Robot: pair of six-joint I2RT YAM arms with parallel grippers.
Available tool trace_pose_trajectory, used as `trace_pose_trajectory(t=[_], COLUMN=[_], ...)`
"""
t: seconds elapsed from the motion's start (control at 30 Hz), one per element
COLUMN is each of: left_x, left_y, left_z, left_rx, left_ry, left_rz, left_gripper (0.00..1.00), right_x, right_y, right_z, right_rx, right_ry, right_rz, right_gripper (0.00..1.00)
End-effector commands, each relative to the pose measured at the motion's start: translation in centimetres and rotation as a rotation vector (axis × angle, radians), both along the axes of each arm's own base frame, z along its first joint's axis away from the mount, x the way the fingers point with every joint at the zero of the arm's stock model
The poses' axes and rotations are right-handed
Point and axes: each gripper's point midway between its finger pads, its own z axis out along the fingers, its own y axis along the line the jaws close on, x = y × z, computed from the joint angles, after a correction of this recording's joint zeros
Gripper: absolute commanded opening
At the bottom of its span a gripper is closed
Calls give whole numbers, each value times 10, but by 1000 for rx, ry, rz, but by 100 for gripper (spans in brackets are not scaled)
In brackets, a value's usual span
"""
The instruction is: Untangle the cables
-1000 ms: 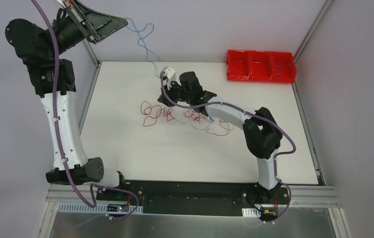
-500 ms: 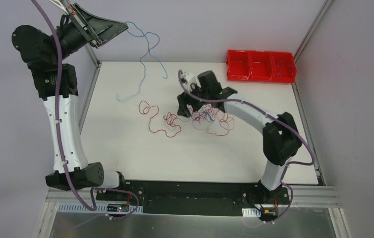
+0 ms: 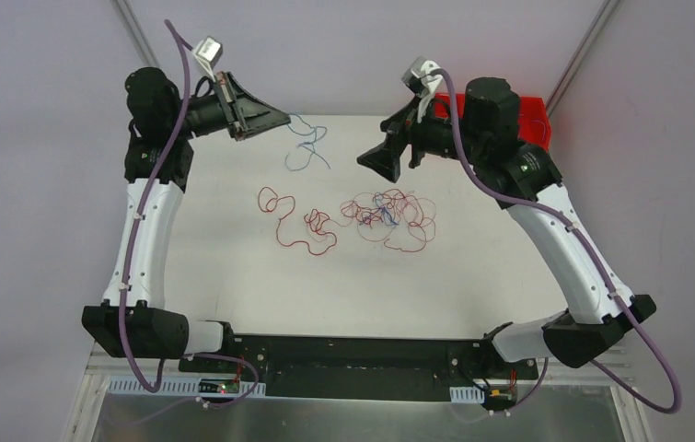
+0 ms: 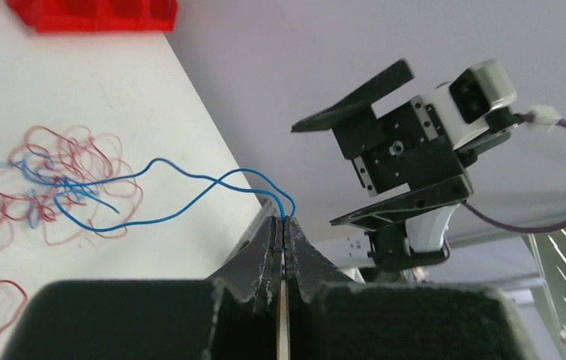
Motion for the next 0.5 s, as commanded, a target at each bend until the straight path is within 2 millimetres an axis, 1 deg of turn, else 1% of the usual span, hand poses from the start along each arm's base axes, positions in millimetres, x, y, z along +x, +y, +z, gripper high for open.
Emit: trace_pose_trajectory(t=[0.0, 0.1, 0.23, 0.27, 0.3, 0.33, 0.37, 0.43, 0.47], left_x=[-22, -34, -50, -54, -56, -57, -58, -59, -59], left_y=[-31, -53, -74, -78, -81, -84, -87, -90, -91], left_z=[-19, -32, -44, -46, -49, -52, -53, -55, -56], left_rx=[50, 71, 88, 89, 90, 91, 91, 91, 91], left_ry=[-5, 6, 20, 25, 34, 43, 48, 54, 57], left_rz=[-140, -221, -318, -340, -356, -369, -378, -394, -400], left_gripper=[0, 0, 0, 0, 0, 0, 0, 0, 0], right_x=[-10, -15, -16, -17, -18, -19, -22, -29, -32], right_y=[26, 39, 52, 55, 58, 60, 62, 65, 65], right_z=[-12, -22, -25, -26, -26, -26, -26, -29, -32], right_rx=[-70, -117, -129, -129, -126, -124, -122, -123, -126], right_ry=[-10, -51, -71, -70, -67, -63, -56, -48, -42], right_rz=[112, 165, 205, 216, 232, 248, 262, 299, 314], right_gripper=[99, 99, 99, 98, 93, 86, 77, 55, 41])
